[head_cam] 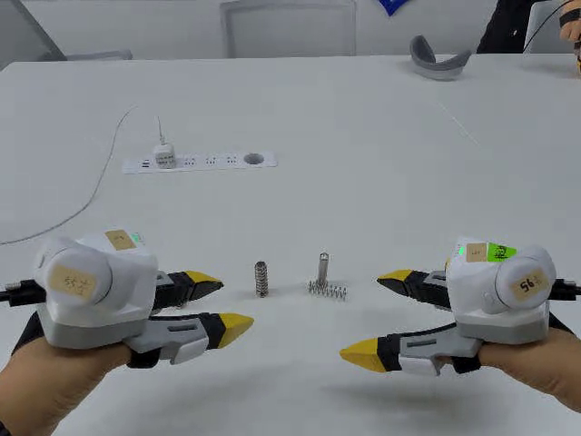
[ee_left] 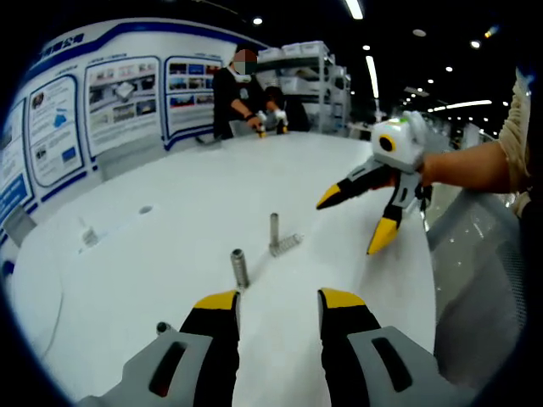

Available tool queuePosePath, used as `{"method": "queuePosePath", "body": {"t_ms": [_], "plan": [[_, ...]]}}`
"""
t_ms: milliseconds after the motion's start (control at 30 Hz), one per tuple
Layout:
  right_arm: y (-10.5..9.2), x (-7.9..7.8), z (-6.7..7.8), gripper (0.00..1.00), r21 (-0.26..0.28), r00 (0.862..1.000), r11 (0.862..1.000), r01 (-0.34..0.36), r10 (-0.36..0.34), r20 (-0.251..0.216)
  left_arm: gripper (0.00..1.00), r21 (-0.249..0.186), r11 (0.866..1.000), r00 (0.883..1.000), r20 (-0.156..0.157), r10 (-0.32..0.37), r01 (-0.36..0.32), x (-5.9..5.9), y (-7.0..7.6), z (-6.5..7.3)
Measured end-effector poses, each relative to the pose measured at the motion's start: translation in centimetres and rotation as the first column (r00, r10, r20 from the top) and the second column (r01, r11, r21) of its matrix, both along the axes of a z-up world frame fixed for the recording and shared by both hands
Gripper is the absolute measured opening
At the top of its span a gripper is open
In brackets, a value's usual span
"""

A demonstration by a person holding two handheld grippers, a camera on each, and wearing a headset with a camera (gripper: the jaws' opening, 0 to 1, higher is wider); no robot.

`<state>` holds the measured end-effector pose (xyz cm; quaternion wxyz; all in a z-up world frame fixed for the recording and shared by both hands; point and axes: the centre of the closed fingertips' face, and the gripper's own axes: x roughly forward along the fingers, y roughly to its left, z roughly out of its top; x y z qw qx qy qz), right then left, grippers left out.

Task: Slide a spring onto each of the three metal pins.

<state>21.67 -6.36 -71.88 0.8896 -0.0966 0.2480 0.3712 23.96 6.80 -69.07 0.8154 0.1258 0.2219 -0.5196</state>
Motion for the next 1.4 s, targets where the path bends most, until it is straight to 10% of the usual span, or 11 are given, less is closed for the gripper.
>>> {"method": "queuePosePath", "body": {"t_ms": [1400], "plan": [[-0.6, 5.1, -1.9, 0.28, -0.141, 1.0, 0.99, -0.027, 0.027, -0.002, 0.37, -0.095, 0.99, 0.993, -0.063, 0.097, -0.102, -2.3, 1.5, -1.2]]}}
